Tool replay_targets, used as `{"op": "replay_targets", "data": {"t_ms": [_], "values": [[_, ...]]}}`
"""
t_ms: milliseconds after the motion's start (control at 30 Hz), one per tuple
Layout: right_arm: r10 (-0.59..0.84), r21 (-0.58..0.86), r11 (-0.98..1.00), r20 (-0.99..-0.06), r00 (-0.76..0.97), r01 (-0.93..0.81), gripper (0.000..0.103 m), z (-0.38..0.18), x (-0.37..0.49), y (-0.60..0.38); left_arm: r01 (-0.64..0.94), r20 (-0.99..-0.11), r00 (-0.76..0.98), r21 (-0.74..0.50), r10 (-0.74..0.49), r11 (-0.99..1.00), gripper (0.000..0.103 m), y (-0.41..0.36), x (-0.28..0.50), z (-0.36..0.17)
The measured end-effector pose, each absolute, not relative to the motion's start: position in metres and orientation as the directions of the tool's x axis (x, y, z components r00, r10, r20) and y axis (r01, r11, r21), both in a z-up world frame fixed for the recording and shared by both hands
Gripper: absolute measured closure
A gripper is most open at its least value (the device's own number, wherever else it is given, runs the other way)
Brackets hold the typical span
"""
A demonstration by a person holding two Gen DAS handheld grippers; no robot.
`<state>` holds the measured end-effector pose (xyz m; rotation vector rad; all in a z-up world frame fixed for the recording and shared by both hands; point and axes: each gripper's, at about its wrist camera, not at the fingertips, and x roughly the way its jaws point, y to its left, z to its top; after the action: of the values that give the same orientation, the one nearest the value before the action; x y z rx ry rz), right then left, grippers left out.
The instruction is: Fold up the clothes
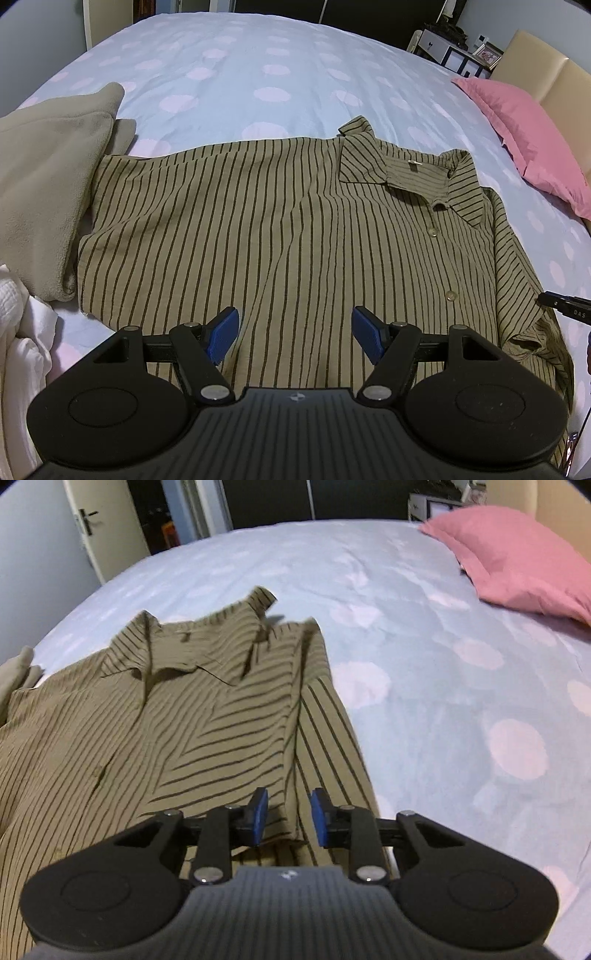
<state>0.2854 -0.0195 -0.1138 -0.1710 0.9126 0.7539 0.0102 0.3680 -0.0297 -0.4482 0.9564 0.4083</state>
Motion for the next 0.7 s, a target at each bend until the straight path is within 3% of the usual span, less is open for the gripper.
{"op": "replay_targets", "data": {"t_ms": [67,133,200,367,700], "values": [[0.515,0.203,0.737,-0.786,0.341,-0.644,0.082,-0.119,0.29,-0.018,-0.519,-0.849,0.511,-0.18,0.135,0.835,0.037,0.369,0.011,-0.03],[0.513,0.209,0.732,-0.795,0.323,-0.648,0.096,-0.119,0.289,-0.016,-0.52,-0.851,0.507,-0.176,0.135,0.836,0.037,0.371,0.011,-0.031],[0.518,0.211,0.727,-0.793,0.32,-0.653,0.098,-0.115,0.288,-0.015,-0.523,-0.854,0.501,-0.171,0.139,0.835,0.037,0.372,0.011,-0.032],[0.512,0.18,0.736,-0.779,0.361,-0.653,0.099,-0.095,0.289,-0.017,-0.528,-0.859,0.493,-0.165,0.142,0.833,0.037,0.373,0.011,-0.035],[0.329,0.031,0.884,-0.75,0.573,-0.466,0.1,-0.037,0.34,-0.073,-0.534,-0.862,0.485,-0.161,0.145,0.83,0.037,0.373,0.011,-0.036]]}}
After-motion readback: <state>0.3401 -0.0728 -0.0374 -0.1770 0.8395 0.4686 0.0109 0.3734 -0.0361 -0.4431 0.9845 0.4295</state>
